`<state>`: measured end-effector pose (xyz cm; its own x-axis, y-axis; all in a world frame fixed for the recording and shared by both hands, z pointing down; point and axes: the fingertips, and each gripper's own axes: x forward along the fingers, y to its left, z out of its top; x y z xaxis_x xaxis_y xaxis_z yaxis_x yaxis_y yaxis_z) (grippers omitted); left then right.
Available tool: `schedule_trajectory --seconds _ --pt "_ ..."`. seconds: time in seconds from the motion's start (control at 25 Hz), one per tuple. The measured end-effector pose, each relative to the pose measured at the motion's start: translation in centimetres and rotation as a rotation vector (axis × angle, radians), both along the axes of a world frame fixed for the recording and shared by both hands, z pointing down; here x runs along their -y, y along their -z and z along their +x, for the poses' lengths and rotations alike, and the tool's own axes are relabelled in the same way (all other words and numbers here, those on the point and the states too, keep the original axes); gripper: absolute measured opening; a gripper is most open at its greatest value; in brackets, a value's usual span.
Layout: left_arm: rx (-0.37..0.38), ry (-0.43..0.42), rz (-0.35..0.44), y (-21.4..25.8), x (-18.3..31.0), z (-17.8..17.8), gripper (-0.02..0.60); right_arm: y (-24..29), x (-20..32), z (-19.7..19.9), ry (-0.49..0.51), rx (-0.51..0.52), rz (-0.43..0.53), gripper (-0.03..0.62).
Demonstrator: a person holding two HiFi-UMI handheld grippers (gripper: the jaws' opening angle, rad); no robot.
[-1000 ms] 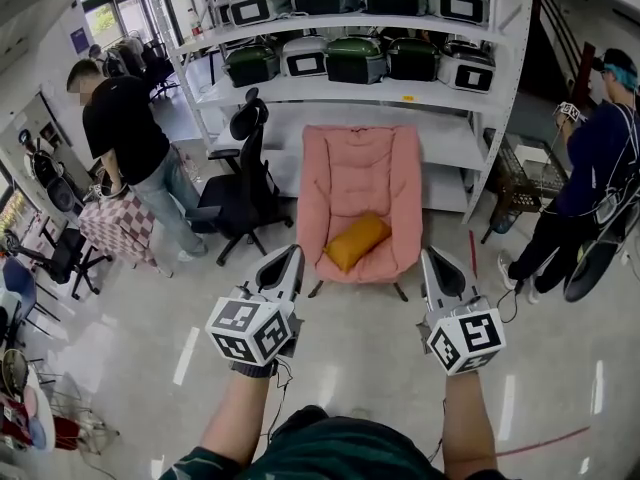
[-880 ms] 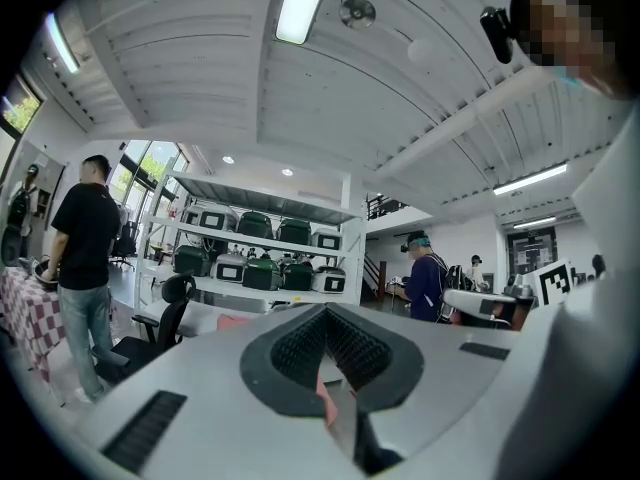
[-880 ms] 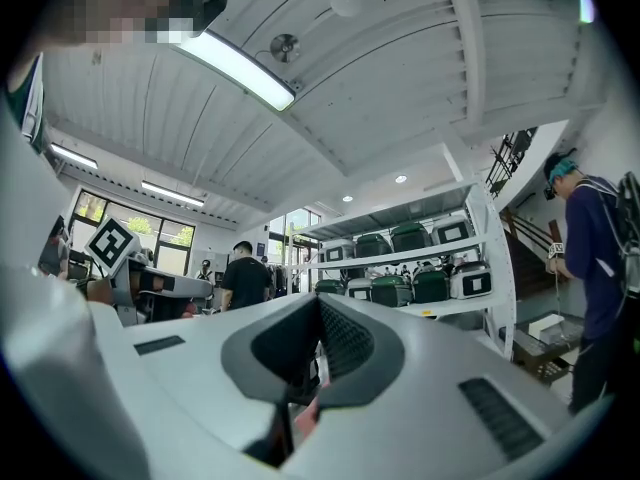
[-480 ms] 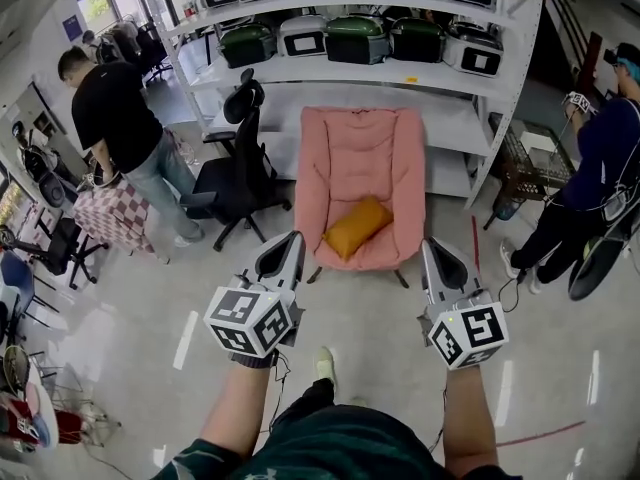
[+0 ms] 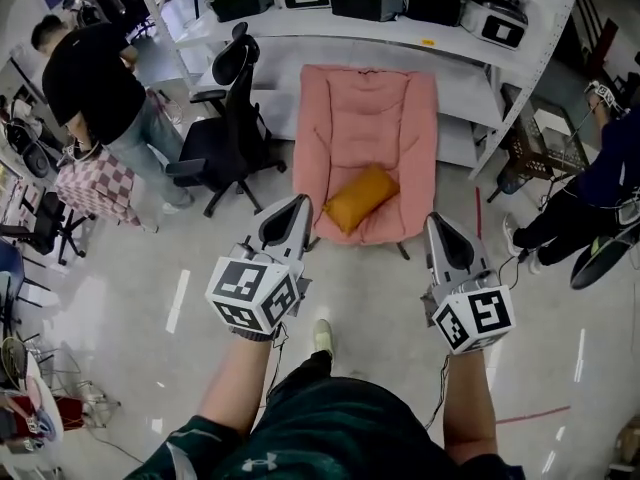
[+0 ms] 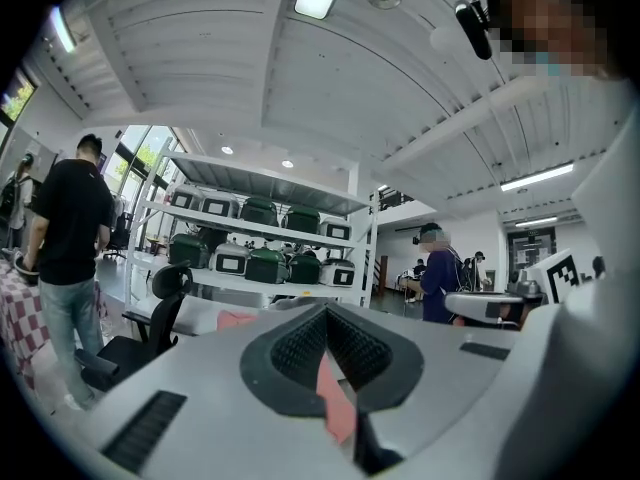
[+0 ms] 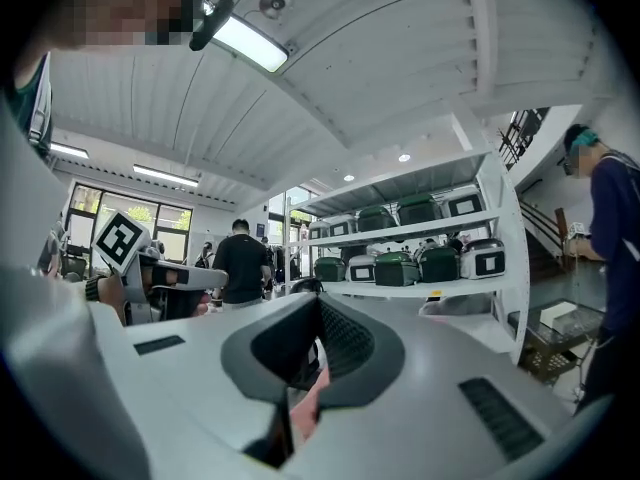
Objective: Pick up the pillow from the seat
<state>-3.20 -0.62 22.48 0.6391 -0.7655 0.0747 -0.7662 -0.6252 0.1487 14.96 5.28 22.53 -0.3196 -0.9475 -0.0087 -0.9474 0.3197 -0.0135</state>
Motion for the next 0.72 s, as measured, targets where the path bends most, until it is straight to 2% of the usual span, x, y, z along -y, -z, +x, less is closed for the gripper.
schedule_trajectory --seconds 0.36,0.72 --pt "-0.023 -0.066 -0.019 -2.9 9.2 -2.3 0.000 -2.8 9.2 -4.4 -0.015 0.021 -0.060 0.003" --pt "-0.003 -0.104 -0.058 -8.0 16.3 -3.7 0.000 -9.0 16.0 -7.3 -0.037 0.011 -0.154 0.005"
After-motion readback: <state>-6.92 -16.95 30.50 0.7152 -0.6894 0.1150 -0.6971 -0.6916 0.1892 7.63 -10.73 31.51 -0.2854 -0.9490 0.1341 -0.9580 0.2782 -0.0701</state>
